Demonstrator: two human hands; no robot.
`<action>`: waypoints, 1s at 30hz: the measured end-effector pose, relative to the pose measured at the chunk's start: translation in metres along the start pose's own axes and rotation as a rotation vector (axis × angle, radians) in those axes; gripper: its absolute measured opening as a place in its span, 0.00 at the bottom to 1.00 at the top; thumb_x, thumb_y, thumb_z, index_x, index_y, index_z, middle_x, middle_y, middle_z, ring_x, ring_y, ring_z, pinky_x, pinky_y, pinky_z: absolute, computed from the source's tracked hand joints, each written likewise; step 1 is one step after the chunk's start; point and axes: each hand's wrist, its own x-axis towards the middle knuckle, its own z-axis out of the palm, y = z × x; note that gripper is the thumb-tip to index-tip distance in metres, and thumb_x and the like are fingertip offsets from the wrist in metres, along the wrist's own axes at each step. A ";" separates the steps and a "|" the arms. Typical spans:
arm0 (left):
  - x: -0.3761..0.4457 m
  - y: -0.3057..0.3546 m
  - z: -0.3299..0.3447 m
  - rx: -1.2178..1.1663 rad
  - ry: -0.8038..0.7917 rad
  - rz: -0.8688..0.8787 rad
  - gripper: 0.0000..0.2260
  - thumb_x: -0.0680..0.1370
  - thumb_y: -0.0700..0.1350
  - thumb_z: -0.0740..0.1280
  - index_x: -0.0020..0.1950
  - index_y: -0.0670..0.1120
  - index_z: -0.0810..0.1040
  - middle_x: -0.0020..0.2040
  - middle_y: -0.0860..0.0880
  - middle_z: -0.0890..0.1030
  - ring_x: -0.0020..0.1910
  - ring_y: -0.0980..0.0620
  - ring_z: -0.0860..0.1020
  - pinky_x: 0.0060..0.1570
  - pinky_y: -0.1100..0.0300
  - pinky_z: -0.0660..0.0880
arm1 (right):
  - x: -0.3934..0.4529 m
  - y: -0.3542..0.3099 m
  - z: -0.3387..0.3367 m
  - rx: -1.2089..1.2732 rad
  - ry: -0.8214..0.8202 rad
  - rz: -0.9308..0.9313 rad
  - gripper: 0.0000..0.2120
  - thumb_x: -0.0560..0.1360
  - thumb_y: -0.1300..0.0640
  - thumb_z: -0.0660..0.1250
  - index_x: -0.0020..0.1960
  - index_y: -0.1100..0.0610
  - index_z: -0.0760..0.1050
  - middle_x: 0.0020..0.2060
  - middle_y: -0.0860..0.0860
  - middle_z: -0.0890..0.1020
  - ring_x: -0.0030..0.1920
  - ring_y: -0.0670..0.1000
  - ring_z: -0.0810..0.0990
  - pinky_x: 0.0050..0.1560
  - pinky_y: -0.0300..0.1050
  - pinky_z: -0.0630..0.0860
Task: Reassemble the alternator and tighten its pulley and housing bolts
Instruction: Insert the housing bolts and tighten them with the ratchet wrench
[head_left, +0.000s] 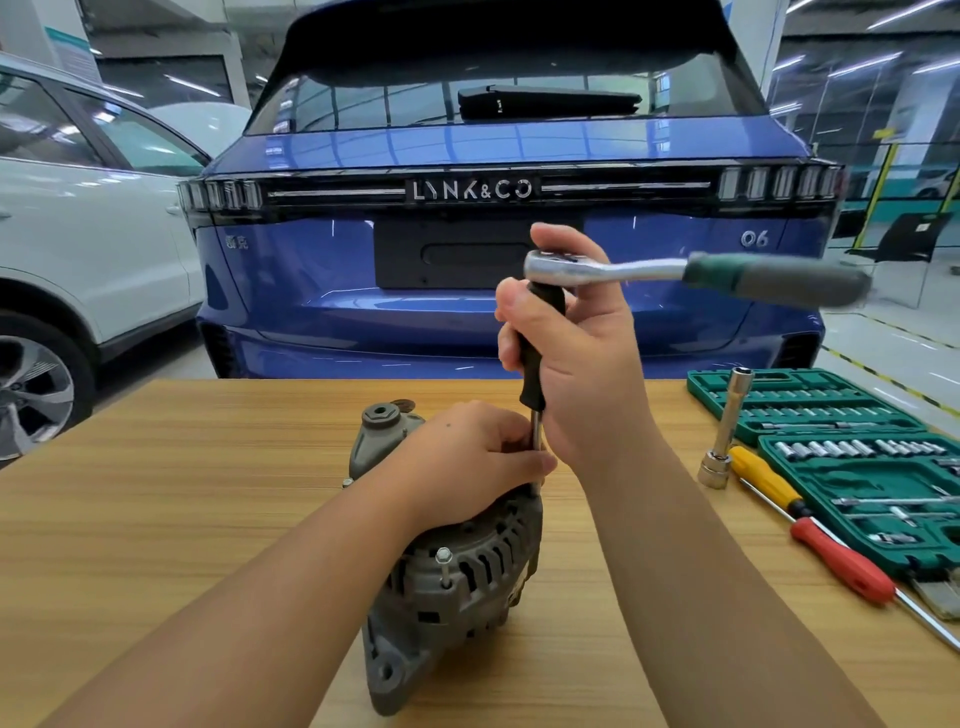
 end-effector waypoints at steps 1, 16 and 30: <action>-0.001 0.001 0.000 -0.003 0.001 0.008 0.10 0.81 0.57 0.66 0.48 0.56 0.84 0.44 0.55 0.85 0.44 0.58 0.82 0.53 0.48 0.80 | -0.001 0.001 0.003 -0.049 0.000 -0.056 0.16 0.77 0.63 0.68 0.60 0.47 0.76 0.36 0.51 0.74 0.32 0.48 0.72 0.35 0.41 0.74; -0.001 0.001 0.000 0.036 0.019 0.007 0.10 0.81 0.59 0.66 0.47 0.55 0.83 0.43 0.55 0.83 0.43 0.59 0.80 0.50 0.52 0.80 | 0.002 -0.003 -0.001 0.186 0.031 0.139 0.16 0.76 0.48 0.69 0.60 0.54 0.77 0.36 0.51 0.75 0.32 0.50 0.71 0.35 0.42 0.71; -0.002 0.001 -0.001 -0.020 0.012 -0.001 0.09 0.81 0.57 0.66 0.50 0.56 0.84 0.45 0.56 0.85 0.44 0.60 0.81 0.53 0.50 0.80 | -0.003 0.001 0.007 -0.017 -0.004 -0.095 0.19 0.77 0.65 0.66 0.62 0.46 0.75 0.38 0.51 0.75 0.33 0.48 0.71 0.34 0.40 0.72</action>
